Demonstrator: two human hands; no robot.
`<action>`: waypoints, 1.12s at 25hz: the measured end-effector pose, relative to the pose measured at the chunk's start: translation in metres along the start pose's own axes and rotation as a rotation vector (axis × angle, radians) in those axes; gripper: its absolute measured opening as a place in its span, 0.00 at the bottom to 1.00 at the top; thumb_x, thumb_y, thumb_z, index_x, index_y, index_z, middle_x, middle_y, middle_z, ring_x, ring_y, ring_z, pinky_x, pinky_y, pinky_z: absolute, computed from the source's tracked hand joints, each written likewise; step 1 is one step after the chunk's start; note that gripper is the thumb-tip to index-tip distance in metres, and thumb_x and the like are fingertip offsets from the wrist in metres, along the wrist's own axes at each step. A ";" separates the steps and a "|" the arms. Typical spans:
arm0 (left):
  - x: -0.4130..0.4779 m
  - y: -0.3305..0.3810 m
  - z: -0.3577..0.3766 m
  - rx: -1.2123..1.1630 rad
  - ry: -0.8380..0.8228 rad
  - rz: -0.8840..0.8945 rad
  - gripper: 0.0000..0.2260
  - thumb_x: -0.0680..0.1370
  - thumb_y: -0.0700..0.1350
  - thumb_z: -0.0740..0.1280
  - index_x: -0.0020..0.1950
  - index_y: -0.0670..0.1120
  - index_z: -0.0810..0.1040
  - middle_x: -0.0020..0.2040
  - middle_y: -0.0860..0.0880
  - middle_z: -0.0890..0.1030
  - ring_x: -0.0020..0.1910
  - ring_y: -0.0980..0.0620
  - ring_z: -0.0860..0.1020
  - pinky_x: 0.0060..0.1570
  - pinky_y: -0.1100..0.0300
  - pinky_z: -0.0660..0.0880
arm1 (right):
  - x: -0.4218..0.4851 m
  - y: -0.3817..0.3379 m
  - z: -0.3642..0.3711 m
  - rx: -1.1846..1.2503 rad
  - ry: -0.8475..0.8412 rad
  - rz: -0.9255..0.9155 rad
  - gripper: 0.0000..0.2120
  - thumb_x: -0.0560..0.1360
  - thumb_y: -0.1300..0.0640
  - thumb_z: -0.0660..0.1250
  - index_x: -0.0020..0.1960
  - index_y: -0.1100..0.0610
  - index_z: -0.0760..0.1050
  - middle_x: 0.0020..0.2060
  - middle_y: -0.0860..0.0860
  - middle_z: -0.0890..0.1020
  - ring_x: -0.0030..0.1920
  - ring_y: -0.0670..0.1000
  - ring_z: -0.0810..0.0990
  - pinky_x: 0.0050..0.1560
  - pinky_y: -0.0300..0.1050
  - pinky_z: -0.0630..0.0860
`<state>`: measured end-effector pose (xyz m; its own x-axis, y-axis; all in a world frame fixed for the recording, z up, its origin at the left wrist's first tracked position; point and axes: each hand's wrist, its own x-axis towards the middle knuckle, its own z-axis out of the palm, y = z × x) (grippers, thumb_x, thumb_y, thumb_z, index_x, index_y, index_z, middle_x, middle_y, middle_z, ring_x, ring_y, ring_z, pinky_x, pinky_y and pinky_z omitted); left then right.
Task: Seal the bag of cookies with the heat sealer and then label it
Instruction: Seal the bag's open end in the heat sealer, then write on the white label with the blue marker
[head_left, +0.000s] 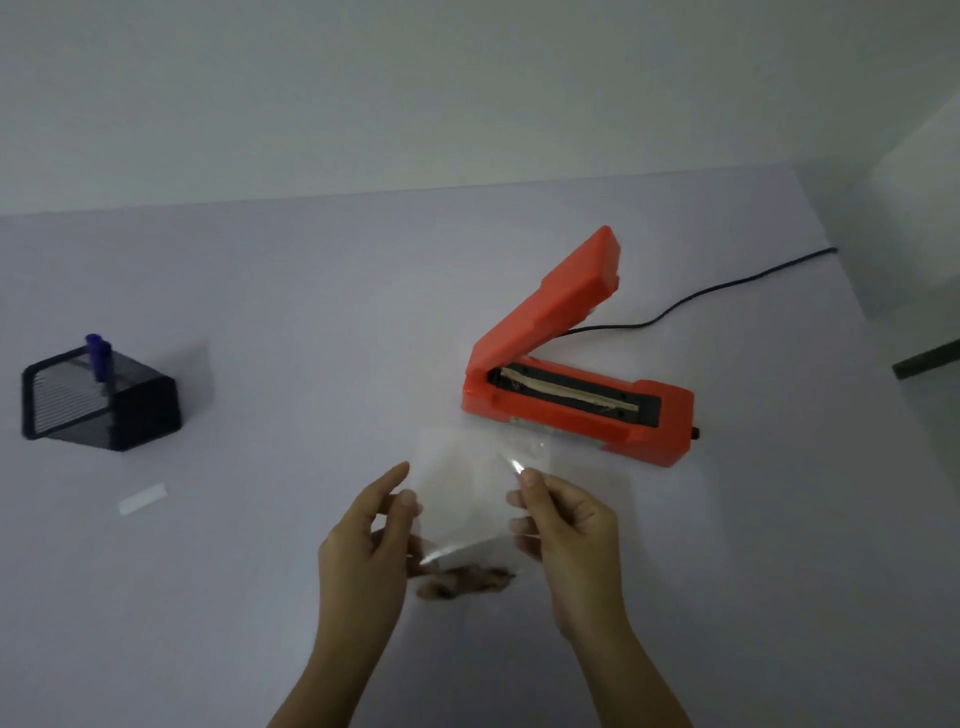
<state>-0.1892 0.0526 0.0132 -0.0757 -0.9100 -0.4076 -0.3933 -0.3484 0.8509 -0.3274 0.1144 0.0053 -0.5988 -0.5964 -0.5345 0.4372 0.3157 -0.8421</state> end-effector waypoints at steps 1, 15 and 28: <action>-0.003 -0.004 -0.013 0.011 0.032 -0.018 0.13 0.79 0.42 0.63 0.60 0.55 0.76 0.42 0.49 0.81 0.33 0.45 0.81 0.36 0.52 0.82 | -0.004 0.005 0.010 0.008 -0.038 0.052 0.05 0.74 0.56 0.68 0.41 0.53 0.82 0.32 0.49 0.85 0.27 0.44 0.78 0.30 0.35 0.75; 0.089 -0.061 -0.090 0.279 0.199 -0.015 0.08 0.77 0.43 0.64 0.53 0.45 0.81 0.38 0.50 0.82 0.36 0.56 0.80 0.42 0.65 0.78 | 0.055 0.065 0.110 -0.537 -0.247 -0.160 0.05 0.73 0.53 0.70 0.43 0.54 0.82 0.33 0.48 0.82 0.34 0.45 0.79 0.44 0.46 0.78; 0.106 -0.043 -0.159 0.390 0.332 0.409 0.11 0.78 0.41 0.64 0.58 0.41 0.78 0.48 0.45 0.81 0.36 0.54 0.76 0.38 0.71 0.71 | 0.040 0.050 0.167 -0.879 0.061 -0.826 0.09 0.74 0.61 0.67 0.53 0.57 0.78 0.42 0.51 0.81 0.41 0.46 0.73 0.45 0.27 0.67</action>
<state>-0.0344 -0.0650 -0.0141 -0.0274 -0.9945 0.1007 -0.7010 0.0910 0.7073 -0.2178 -0.0170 -0.0465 -0.5233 -0.8269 0.2057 -0.6842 0.2638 -0.6800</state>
